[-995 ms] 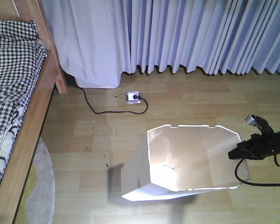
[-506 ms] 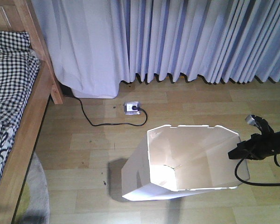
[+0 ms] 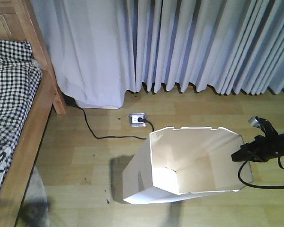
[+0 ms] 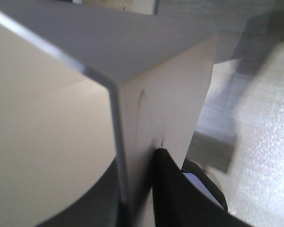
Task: Move trash bin to bedside with robot
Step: 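Drive closer to the curtain beside the bed head holding the bin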
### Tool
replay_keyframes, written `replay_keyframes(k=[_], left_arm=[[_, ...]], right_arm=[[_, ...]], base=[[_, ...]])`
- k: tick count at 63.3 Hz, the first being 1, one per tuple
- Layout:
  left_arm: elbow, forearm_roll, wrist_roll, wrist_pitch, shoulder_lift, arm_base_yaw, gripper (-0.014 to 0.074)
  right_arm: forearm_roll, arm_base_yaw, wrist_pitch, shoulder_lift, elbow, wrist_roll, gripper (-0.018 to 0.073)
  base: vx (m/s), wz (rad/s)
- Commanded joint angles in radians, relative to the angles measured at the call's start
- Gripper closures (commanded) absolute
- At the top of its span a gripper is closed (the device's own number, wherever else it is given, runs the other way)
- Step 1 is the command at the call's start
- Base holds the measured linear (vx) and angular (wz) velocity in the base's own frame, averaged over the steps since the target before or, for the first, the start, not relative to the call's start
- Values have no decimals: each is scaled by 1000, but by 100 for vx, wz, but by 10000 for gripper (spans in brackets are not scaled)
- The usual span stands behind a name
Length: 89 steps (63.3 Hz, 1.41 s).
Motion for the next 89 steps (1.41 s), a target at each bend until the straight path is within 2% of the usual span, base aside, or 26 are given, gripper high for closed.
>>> replay_keyframes(k=[1,89], left_arm=[[-24,-2,-4,-72,-5,-3,603],[-24,-2,-4,-72,-5,-3,603]], right_arm=[[90,0,246,-75,-7,1,564],[90,0,247,-75,-7,1,564]], base=[[19,4],[17,1]])
